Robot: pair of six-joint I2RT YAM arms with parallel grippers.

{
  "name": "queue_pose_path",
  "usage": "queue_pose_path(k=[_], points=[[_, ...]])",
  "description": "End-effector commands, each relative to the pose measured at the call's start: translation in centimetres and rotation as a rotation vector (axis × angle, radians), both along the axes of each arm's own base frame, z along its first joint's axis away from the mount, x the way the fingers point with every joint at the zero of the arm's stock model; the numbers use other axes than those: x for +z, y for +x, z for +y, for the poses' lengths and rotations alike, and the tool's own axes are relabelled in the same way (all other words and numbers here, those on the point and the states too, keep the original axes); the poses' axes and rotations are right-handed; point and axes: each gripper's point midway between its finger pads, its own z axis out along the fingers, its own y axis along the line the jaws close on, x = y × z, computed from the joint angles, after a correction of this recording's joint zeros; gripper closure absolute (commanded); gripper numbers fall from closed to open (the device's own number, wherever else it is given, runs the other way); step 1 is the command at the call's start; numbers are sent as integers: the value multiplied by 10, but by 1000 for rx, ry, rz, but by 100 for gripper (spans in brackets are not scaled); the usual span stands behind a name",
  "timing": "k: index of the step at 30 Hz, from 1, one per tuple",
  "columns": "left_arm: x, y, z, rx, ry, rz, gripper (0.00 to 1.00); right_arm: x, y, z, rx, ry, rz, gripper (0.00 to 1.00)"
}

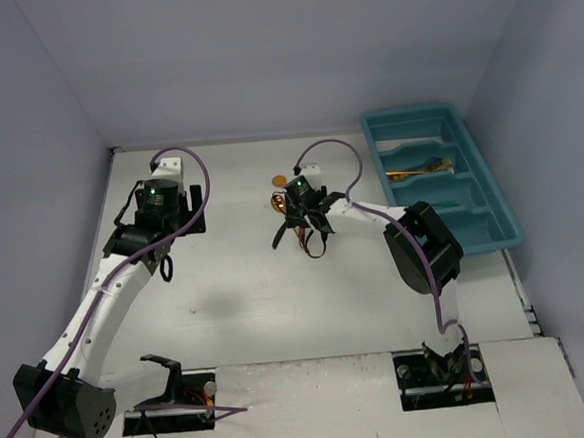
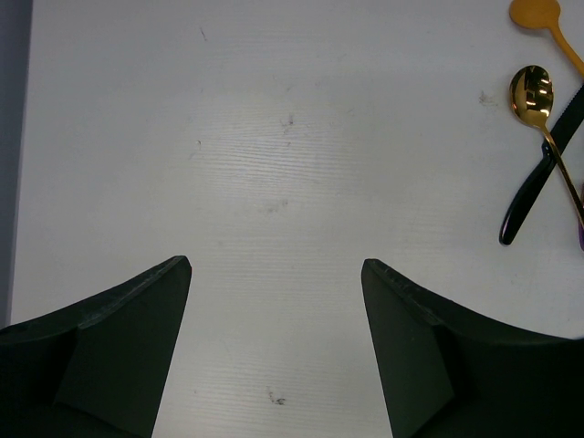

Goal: Sort the eating utensils into containers

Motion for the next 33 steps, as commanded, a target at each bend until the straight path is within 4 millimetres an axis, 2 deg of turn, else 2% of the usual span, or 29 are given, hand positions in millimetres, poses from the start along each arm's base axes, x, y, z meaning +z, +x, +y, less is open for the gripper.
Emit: queue_pose_path(k=[1,10,13,18,20,23,26,29,33], points=[[19,6,4,12,-6,-73,27,9,21,-4,-94,-7,-74,47],[18,7,3,8,-8,-69,27,-10,26,-6,-129,-26,-57,59],[18,7,3,8,-7,-69,27,-16,26,-13,-151,-38,-50,66],[17,7,2,6,-8,-66,27,-32,18,-49,-230,-44,-2,75],[16,7,2,3,-9,-63,27,-33,18,-74,-272,-54,10,78],[15,8,0,0,-12,-59,27,-42,7,-108,-315,-96,39,85],[14,8,-1,-5,-15,-56,27,-43,0,-135,-347,-114,56,95],[14,8,-1,-7,-16,-53,27,-41,-4,-152,-363,-122,64,100],[14,8,-1,-5,-14,-53,27,-39,-8,-160,-336,-128,78,100]])
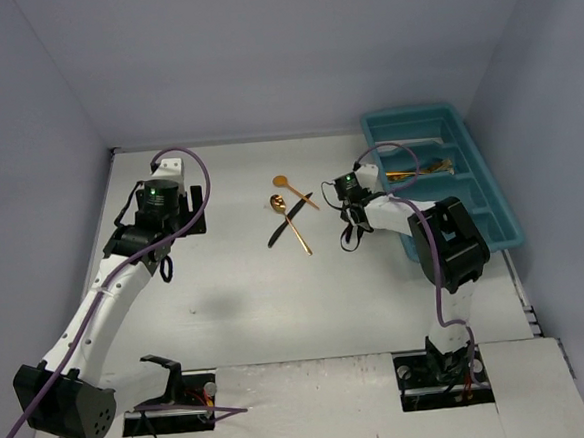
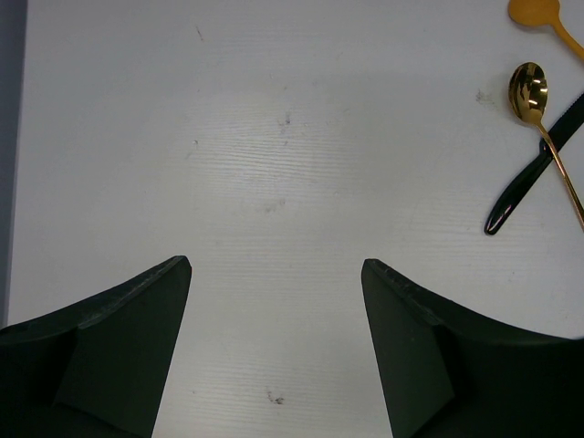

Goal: Sort the eating utensils into containers

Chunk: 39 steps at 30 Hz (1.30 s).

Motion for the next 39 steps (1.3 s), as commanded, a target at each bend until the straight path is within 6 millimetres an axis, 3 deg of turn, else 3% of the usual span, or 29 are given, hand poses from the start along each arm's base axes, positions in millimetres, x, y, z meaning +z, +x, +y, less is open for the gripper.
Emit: queue_pose_path(k=[1,7,11,18,21,24,27,32,39], points=[[14,8,1,2,-11,-56,27,-7,-28,-21,45,-79,103,100],[14,8,1,2,-11,-56,27,27,-25,-11,123,-45,43,100],[14,8,0,1,-13,-56,27,68,-21,1,183,6,-43,100],[14,8,0,1,-15,-57,27,157,-19,16,244,59,-244,100],[15,8,0,0,-16,-58,27,191,-20,3,165,56,-335,100],[15,8,0,-1,-17,-59,27,213,-21,-39,-17,37,-410,100],[15,8,-1,-3,-19,-59,27,212,-21,-84,-196,89,-434,100],[17,7,0,1,-18,-65,27,188,-18,-150,-376,149,-397,100],[17,7,0,0,-19,-65,27,142,-10,-206,-551,178,-314,100]])
